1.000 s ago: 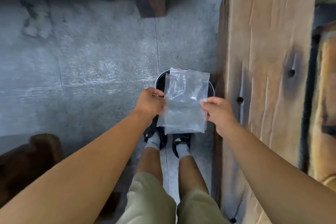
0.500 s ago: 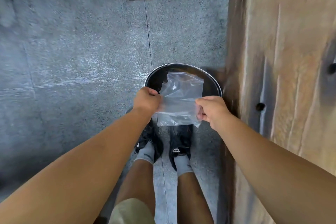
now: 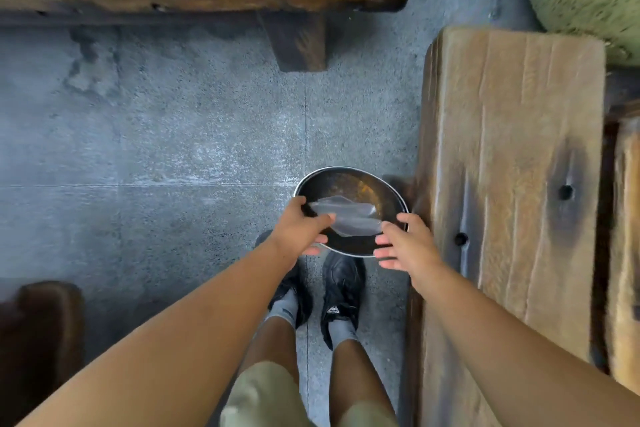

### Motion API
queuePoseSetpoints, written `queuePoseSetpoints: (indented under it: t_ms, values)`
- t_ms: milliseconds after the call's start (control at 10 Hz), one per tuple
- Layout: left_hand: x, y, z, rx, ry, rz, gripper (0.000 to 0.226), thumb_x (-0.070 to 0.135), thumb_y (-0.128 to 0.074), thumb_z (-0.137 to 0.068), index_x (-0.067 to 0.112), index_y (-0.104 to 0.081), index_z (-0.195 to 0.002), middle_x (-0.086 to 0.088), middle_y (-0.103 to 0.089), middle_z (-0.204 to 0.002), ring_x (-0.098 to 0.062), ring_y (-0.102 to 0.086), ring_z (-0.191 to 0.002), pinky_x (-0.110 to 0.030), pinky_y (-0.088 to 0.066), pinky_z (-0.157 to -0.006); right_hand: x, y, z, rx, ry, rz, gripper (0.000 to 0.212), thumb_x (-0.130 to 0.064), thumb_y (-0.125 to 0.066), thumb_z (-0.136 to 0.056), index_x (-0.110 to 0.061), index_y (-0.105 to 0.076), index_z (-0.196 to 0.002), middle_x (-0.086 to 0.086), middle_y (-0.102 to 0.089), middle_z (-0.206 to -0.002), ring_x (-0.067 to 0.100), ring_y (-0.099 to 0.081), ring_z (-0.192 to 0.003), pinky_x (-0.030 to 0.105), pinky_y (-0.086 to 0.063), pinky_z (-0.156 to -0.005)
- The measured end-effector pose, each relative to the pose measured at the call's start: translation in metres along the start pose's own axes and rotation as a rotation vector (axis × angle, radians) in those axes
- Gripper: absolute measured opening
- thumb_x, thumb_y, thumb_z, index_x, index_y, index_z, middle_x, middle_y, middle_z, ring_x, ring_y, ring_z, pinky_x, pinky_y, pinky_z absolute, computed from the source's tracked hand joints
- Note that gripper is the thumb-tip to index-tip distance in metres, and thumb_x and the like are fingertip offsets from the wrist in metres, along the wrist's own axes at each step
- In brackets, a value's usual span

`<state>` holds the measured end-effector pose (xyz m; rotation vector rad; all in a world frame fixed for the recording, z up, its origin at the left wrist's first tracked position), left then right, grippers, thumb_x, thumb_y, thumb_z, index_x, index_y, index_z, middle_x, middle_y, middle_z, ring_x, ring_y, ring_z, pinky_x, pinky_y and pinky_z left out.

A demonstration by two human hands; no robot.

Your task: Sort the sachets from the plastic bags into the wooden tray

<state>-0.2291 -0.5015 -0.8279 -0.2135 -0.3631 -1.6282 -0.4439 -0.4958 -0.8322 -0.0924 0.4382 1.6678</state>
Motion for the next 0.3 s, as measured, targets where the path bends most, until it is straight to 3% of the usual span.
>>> queuePoseSetpoints:
  t_ms: [100, 200, 300]
  values:
    - [0.018, 0.017, 0.052, 0.043, -0.024, -0.081, 0.053, 0.02, -0.065, -0.09, 0.017, -0.04, -0.136, -0.015, -0.065, -0.114, -0.022, -0.069, -0.088, -0.036, -0.06, -0.071, -0.025, 0.008, 0.048, -0.027, 0.037, 0.101, 0.036, -0.018, -0.054, -0.097, -0.013, -0.046, -0.131, 0.014, -0.067, -0.095, 0.024, -0.064, -0.067, 0.034, -0.055, -0.061]
    - [0.042, 0.036, 0.115, 0.093, -0.125, -0.148, 0.022, 0.019, -0.064, -0.088, 0.013, -0.057, -0.108, -0.016, -0.069, -0.097, -0.021, -0.066, -0.07, -0.039, -0.058, -0.07, -0.058, 0.004, 0.108, -0.089, 0.141, 0.241, 0.011, -0.014, -0.048, -0.095, -0.013, -0.059, -0.098, 0.01, -0.065, -0.083, 0.02, -0.059, -0.06, 0.03, -0.05, -0.056]
    - [0.059, 0.06, 0.188, 0.167, -0.267, -0.124, 0.005, 0.019, -0.062, -0.089, 0.017, -0.058, -0.091, -0.011, -0.068, -0.08, -0.024, -0.064, -0.064, -0.035, -0.052, -0.06, -0.082, -0.015, 0.177, -0.138, 0.287, 0.392, 0.023, -0.012, -0.044, -0.089, -0.017, -0.057, -0.071, 0.014, -0.066, -0.074, 0.025, -0.058, -0.058, 0.034, -0.046, -0.056]
Point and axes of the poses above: each hand's wrist, its own z-axis away from the middle knuckle, its own y-axis out of the back of the hand, x = y × z, the point moved 9 cm from there along -z, towards the middle knuckle
